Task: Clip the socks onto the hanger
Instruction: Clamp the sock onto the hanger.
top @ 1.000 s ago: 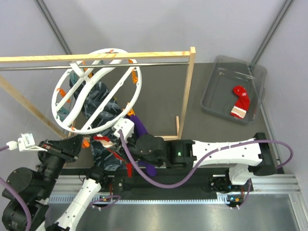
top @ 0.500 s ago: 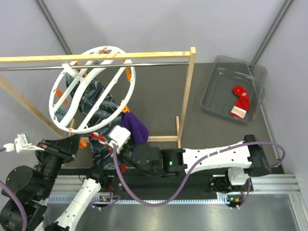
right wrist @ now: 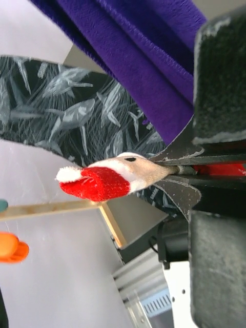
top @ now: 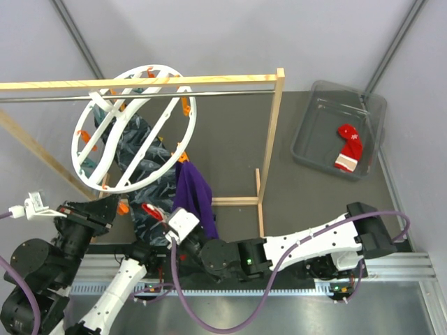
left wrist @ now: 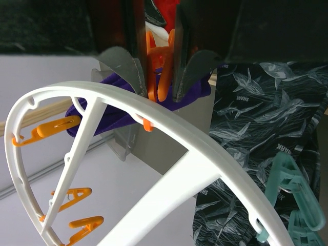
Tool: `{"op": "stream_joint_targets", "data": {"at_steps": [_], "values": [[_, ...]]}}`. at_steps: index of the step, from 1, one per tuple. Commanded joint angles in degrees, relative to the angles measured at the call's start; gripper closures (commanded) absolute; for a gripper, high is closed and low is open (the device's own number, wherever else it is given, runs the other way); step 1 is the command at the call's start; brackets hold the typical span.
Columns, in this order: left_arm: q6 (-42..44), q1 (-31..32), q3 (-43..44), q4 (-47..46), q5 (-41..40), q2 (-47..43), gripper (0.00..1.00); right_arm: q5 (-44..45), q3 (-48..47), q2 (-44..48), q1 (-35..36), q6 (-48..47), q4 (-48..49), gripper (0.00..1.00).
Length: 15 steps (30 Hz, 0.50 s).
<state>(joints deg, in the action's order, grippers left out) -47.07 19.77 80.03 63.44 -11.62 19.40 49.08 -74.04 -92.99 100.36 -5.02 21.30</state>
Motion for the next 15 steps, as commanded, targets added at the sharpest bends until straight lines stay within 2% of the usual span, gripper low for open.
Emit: {"op": "stream_joint_targets", "data": {"at_steps": [1,5,15], "values": [[-0.83,-0.35,-0.84,1.69,0.10,1.17,1.00,5.49,0.47,1.67,1.42,-1.83,9.26,1.00],[-1.01,-0.35,-1.10,1.95,0.55,0.64,1.00,6.20,-1.10,0.45,1.86,-5.17,12.71,1.00],[-1.45,-0.43,0.65,3.27,0.28,1.43,1.00,6.56,-9.45,-6.41,2.74,-10.10,13.06,1.00]]}}
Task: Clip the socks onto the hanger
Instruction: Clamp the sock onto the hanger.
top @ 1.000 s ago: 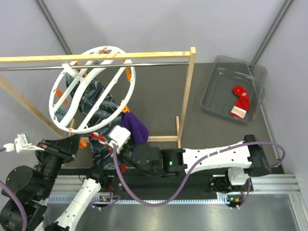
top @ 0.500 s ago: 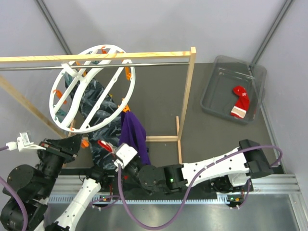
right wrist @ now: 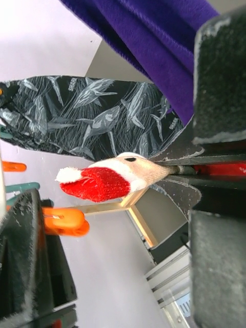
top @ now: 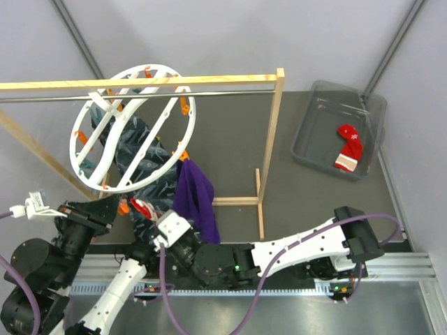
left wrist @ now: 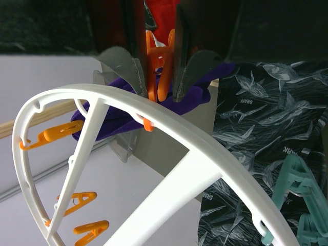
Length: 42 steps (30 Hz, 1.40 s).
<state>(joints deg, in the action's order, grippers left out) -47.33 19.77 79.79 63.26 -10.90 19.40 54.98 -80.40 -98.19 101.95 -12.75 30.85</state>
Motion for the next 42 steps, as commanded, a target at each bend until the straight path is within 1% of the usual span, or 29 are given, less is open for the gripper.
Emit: {"op": "stream_joint_targets", "data": {"at_steps": [1,16,23,28,42], "values": [[-1.18,-0.43,0.89,3.44,-0.53,1.52,1.00,0.57,-3.36,-1.56,1.14,-2.36,3.43,1.00],[-0.92,-0.43,-1.30,2.04,0.09,0.82,1.00,0.30,-5.90,-3.85,1.23,-1.75,2.28,1.00],[-1.10,-0.43,0.10,1.69,0.26,0.99,1.00,0.30,-6.09,-4.38,1.14,-1.40,1.23,1.00],[-1.01,-0.43,2.74,1.95,-1.67,0.47,1.00,0.30,-6.26,-4.73,1.14,-0.61,0.35,1.00],[-1.45,-0.52,0.81,1.16,0.17,0.46,1.00,-1.54,-7.67,-5.26,1.41,0.18,0.00,1.00]]}}
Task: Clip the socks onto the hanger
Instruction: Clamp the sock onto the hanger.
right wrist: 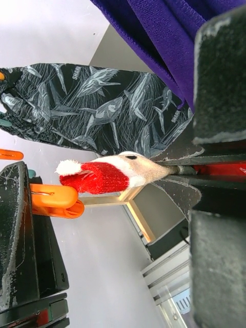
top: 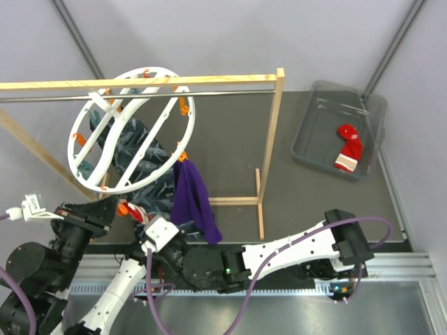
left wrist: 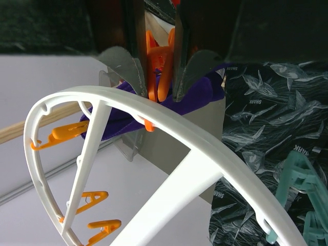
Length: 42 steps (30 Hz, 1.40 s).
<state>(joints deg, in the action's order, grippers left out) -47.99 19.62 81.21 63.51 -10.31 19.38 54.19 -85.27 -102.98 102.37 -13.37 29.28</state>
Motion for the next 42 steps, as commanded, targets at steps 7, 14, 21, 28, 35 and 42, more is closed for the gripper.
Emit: {"op": "stream_joint_targets", "data": {"at_steps": [7,14,21,28,35,42], "values": [[-0.70,-0.72,-1.23,1.27,-0.59,0.13,1.00,-1.55,-4.02,-1.43,1.08,0.62,1.31,1.00],[-0.88,-0.81,-0.70,1.97,-1.38,0.66,1.00,-1.72,-5.34,-2.40,1.08,0.01,1.13,1.00],[-1.32,-0.81,0.97,2.94,-2.88,0.66,1.00,-0.76,-5.08,-2.84,0.99,-0.61,1.13,1.00],[-0.97,-0.81,1.41,2.68,-2.97,0.49,1.00,-0.32,-4.20,-2.58,0.99,-0.08,1.04,1.00],[-1.14,-0.90,0.09,2.85,-2.62,0.31,1.00,-0.76,-4.64,-2.67,1.08,0.18,0.96,1.00],[-1.32,-1.07,-0.97,3.03,-2.79,0.14,1.00,-1.11,-6.57,-3.28,1.08,0.27,0.26,1.00]]}}
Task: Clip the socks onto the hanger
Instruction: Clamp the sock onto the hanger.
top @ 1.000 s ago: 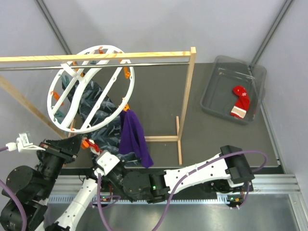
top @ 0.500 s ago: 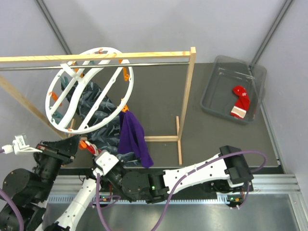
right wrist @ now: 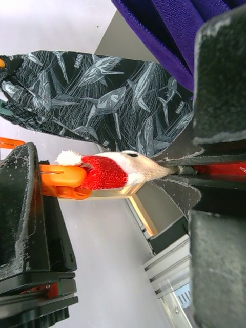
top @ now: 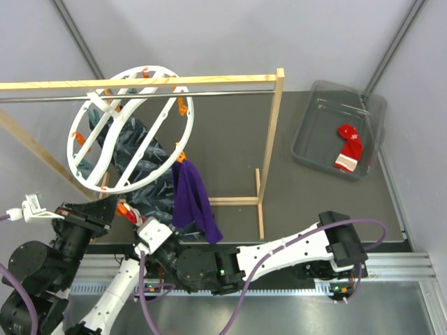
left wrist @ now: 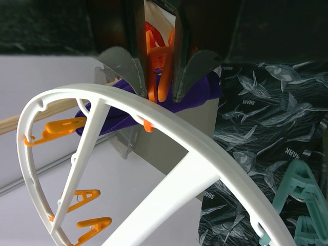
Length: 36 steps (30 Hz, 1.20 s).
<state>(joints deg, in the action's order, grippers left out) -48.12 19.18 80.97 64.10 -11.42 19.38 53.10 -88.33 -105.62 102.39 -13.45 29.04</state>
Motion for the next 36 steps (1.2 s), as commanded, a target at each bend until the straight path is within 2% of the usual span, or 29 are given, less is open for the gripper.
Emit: {"op": "stream_joint_targets", "data": {"at_steps": [1,14,19,27,36], "values": [[-1.19,-0.72,-0.72,2.70,-1.94,0.31,1.00,-0.19,-3.77,-0.72,1.06,0.36,0.32,1.00],[-1.63,-1.34,-0.20,4.11,-3.17,1.37,1.00,-1.33,-9.83,-4.41,1.58,-1.48,-3.11,1.00],[-1.63,-1.51,-0.28,3.93,-3.08,1.45,1.00,-0.46,-9.40,-4.94,2.73,-4.21,-1.53,1.00],[-0.93,-1.60,-0.72,2.97,-1.41,1.45,1.00,-0.80,-9.40,-4.68,3.08,-6.67,1.20,1.00],[0.57,-1.60,-0.55,1.91,0.96,0.93,1.00,-2.21,-11.86,-5.64,1.94,-6.06,-1.26,1.00]]}}
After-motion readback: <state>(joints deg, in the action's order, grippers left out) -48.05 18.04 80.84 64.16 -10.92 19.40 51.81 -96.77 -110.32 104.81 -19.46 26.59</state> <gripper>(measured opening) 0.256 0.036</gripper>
